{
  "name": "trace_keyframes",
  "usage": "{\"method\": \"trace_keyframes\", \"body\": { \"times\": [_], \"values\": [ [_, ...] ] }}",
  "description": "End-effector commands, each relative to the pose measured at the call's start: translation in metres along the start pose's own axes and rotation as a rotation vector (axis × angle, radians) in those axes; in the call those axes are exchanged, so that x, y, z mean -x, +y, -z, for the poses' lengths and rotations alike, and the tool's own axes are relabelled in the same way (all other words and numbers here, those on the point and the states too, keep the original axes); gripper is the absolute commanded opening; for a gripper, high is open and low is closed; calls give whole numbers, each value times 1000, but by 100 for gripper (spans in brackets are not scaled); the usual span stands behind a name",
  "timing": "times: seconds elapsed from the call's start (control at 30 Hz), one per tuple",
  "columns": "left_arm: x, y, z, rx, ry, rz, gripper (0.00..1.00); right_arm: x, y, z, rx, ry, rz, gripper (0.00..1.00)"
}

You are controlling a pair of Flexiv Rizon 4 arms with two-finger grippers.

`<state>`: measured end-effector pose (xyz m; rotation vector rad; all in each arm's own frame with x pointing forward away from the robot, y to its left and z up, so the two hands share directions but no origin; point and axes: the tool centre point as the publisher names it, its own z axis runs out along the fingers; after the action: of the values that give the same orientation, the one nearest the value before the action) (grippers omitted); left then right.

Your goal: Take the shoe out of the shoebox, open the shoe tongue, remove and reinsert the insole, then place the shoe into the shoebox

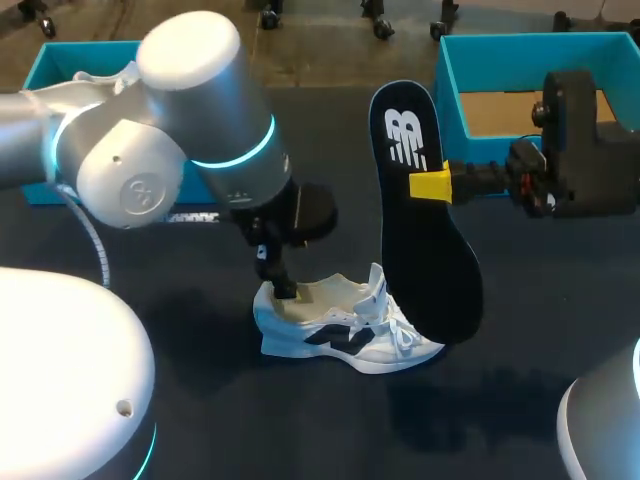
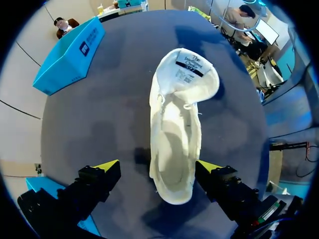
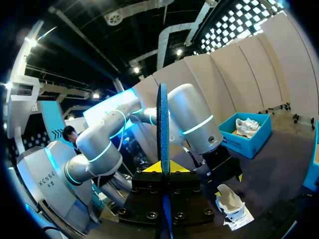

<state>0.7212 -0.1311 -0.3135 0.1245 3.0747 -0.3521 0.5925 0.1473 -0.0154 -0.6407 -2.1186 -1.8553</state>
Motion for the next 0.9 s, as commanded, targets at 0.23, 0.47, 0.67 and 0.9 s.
{"method": "trace_keyframes", "body": {
  "times": [0.23,0.47,0.67,0.9],
  "values": [
    [15,-31,-46,-3,-33,-2,100,-1,0,-3,0,-4,-1,0],
    [16,-37,-63,2,-25,4,78,-1,0,-3,0,-4,-1,0],
    [16,-38,-70,-3,-16,11,68,-1,0,-3,0,-4,-1,0],
    [13,-37,-78,12,5,6,60,-1,0,-3,0,-4,-1,0]
  ]
}}
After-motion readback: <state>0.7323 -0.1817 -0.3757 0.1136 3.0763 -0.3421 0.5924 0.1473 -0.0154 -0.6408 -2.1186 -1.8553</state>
